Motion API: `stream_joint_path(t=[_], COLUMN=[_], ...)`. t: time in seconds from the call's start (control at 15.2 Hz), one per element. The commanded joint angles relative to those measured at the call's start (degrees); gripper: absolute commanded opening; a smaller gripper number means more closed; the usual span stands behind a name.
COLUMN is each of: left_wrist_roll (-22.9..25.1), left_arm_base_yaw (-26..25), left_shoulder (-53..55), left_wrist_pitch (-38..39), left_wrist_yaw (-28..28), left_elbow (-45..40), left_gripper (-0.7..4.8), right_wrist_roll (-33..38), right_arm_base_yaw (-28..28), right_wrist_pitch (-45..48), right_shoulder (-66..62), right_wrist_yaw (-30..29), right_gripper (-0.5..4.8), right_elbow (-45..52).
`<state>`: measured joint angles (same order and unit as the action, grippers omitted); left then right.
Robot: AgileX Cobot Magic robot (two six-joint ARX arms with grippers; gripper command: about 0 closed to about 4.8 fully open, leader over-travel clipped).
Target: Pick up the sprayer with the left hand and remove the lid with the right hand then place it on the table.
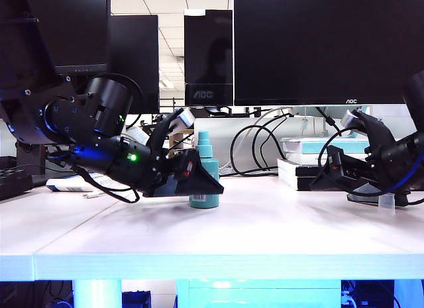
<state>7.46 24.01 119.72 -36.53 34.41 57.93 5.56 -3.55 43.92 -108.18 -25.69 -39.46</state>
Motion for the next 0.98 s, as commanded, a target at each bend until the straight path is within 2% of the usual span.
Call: stream_joint_path(t=[0.07, 0.33, 0.52, 0.72, 0.98], left_wrist_roll=[-0.7, -0.63, -0.66, -0.42, 0.04], left_arm_base_yaw=[0.09, 0.0, -0.04, -0.55, -2.73], left_shoulder=[-3.34, -8.31, -11.78, -17.29, -31.17], left_wrist_pitch=[-0.83, 1.81, 6.97, 10.12, 16.02], left_wrist_yaw=[0.81, 0.85, 0.2, -2.97, -7.96], left_elbow=[0.15, 0.15, 0.13, 0.13, 0.15], left_gripper=[4.79, 4.79, 4.79, 4.79, 4.79], right_wrist_roll=[2.38, 4.04, 4.07, 3.93, 3.87], right_arm_base_yaw=[0.02, 0.13, 0.96, 2.38, 4.04], right_wrist_pitch=[3.45, 4.81, 4.11, 0.09, -8.15], right_shoulder=[0.0, 2.08, 10.45, 20.02, 35.98], right_wrist_yaw=[-2.93, -3.85, -2.75, -2.08, -0.74], right_gripper=[4.79, 4.79, 4.79, 4.79, 4.79], right_elbow=[0.02, 0.0, 0.0, 0.0, -0.02])
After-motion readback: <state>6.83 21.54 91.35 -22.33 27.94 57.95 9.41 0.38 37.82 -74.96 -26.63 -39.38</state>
